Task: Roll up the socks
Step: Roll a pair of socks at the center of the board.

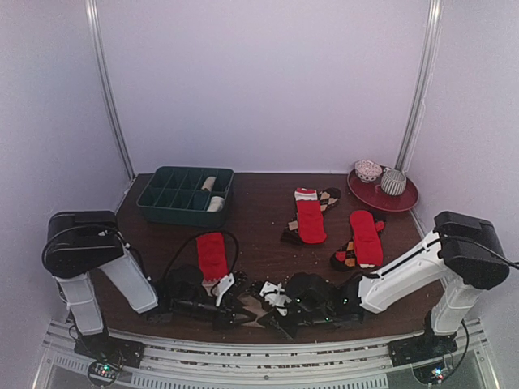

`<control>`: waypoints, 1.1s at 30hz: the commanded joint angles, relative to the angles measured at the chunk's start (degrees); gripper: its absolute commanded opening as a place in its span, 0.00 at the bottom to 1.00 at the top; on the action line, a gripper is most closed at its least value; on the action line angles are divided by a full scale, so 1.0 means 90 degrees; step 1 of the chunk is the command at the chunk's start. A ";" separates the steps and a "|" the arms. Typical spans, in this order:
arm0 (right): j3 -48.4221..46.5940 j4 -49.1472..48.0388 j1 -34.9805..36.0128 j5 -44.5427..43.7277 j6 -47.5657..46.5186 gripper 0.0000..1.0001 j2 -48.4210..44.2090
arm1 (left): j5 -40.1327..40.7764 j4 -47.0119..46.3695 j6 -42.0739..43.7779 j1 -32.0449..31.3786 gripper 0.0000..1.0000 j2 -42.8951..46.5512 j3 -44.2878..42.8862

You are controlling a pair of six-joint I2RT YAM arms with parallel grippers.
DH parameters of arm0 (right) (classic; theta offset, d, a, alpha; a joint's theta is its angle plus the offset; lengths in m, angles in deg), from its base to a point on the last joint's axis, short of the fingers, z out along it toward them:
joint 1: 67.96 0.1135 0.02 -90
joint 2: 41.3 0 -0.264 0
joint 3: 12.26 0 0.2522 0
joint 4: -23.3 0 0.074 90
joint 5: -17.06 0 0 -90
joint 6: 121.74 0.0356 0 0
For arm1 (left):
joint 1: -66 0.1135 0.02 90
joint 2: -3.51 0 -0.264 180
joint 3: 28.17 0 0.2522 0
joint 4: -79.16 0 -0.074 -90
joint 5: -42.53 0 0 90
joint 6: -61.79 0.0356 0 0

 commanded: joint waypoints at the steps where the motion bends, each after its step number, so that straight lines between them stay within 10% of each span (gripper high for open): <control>1: 0.0048 0.1182 -0.0431 0.1067 0.0367 0.16 0.0650 | 0.0456 0.1722 0.0604 -0.0015 0.31 0.0313 -0.0046; 12: -0.0457 0.2992 -0.1326 0.2736 0.0596 0.15 0.1220 | 0.1086 0.1849 0.1822 -0.0014 0.98 0.2332 0.0343; 21: -0.0807 0.3729 -0.1635 0.3024 0.0437 0.15 0.1637 | 0.0800 0.0052 0.2842 -0.0025 0.90 0.2097 0.1002; 33: -0.1044 0.4213 -0.1998 0.3170 0.0019 0.15 0.1949 | 0.0274 0.0145 0.3127 -0.0022 0.71 0.0651 0.0126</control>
